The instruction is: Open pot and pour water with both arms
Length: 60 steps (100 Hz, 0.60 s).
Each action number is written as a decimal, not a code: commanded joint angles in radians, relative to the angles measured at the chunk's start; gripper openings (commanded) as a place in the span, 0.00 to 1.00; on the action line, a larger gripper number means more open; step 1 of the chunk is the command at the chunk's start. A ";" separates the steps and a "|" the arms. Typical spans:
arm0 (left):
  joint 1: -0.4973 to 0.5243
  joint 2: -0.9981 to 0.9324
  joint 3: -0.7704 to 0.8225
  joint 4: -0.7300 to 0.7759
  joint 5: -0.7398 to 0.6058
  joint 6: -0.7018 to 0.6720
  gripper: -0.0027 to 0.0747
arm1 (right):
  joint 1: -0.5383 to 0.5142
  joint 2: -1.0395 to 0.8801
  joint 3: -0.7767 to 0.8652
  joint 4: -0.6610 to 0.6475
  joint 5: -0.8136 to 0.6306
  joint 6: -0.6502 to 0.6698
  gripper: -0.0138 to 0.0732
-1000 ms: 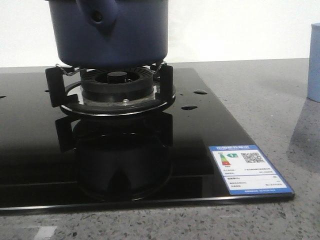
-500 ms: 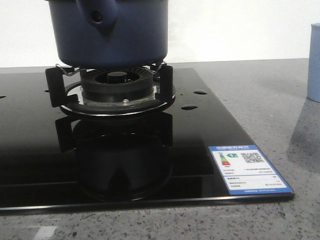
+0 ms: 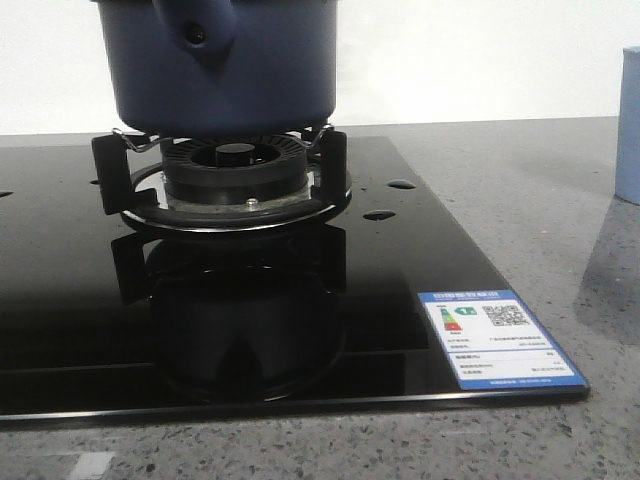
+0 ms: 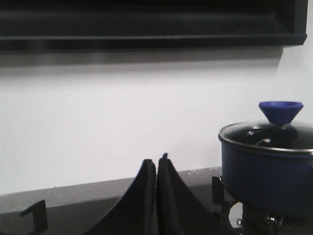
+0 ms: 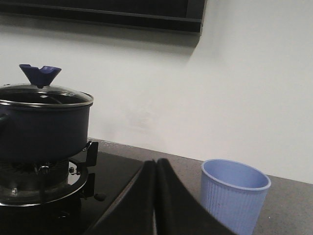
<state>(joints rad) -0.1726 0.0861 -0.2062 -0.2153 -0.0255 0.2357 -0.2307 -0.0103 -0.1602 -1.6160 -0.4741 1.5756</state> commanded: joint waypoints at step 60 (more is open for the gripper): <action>0.140 -0.119 0.218 0.156 0.069 -0.260 0.01 | 0.003 -0.011 -0.024 0.023 0.012 -0.001 0.08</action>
<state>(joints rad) -0.0330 -0.0031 0.0011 -0.0301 0.0864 -0.0121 -0.2307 -0.0103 -0.1602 -1.6160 -0.4741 1.5780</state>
